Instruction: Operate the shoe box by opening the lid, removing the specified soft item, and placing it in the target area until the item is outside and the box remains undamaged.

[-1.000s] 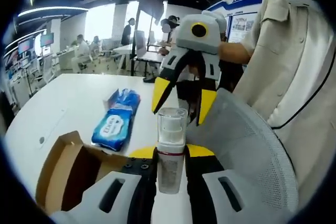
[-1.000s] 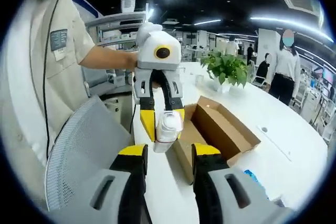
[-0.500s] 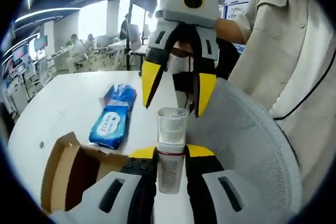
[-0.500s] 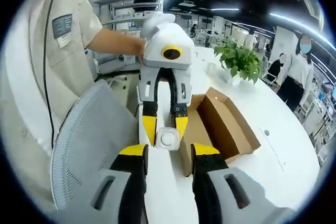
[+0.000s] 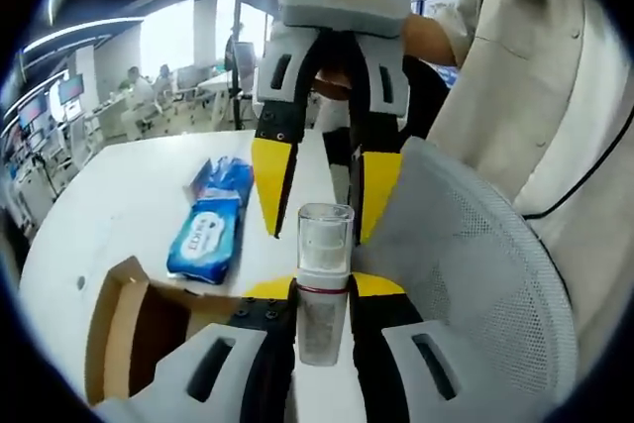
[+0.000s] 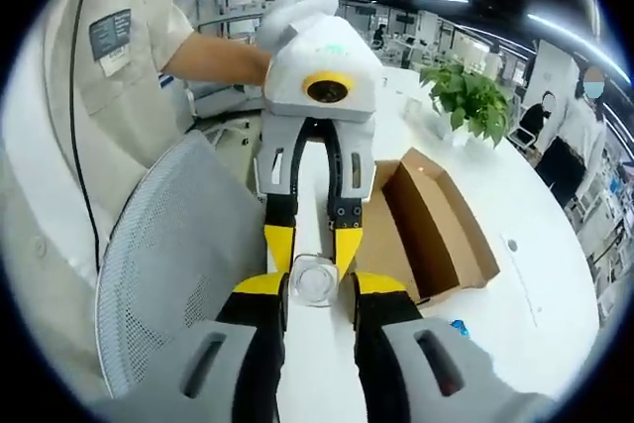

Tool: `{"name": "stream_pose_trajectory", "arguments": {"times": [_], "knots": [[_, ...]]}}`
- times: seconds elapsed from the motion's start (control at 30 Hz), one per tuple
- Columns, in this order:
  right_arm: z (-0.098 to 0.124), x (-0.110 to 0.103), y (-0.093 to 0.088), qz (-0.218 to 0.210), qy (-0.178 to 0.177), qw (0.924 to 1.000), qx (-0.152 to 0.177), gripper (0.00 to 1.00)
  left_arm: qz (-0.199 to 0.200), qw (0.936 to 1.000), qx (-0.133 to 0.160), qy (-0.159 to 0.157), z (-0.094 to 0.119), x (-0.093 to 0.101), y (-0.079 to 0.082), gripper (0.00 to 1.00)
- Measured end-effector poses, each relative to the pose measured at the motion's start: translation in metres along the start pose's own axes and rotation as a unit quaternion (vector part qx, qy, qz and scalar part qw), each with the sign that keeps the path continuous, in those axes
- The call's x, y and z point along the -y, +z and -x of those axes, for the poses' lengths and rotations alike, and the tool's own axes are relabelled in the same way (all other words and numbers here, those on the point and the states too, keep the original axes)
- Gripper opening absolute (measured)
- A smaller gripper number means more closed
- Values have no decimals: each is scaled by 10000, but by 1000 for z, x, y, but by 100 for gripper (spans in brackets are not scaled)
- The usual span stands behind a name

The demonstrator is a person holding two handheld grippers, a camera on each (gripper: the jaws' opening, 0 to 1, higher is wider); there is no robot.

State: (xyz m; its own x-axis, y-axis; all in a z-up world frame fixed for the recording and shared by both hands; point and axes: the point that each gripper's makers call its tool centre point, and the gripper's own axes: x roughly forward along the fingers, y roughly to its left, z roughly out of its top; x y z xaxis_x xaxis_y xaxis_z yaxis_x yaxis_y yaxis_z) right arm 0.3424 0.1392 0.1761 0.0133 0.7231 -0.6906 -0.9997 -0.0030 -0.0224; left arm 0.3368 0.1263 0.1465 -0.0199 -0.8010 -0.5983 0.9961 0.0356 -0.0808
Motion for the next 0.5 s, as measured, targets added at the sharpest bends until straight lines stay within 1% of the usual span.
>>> {"name": "stream_pose_trajectory", "arguments": {"times": [0.1,0.2,0.3,0.5], "knots": [[-2,0,-2,38,0,10000,-78,21,-43,10000,-53,25,-2,-1,-2,18],[-4,-2,-6,-13,88,9998,-203,18,-77,9999,-77,49,-3,-3,-2,18],[-7,0,-9,-46,39,9996,-281,18,-102,9999,-106,80,-3,-5,-2,18],[-11,0,-10,-34,78,9994,-331,18,-155,9996,-186,116,-5,-7,-5,18]]}}
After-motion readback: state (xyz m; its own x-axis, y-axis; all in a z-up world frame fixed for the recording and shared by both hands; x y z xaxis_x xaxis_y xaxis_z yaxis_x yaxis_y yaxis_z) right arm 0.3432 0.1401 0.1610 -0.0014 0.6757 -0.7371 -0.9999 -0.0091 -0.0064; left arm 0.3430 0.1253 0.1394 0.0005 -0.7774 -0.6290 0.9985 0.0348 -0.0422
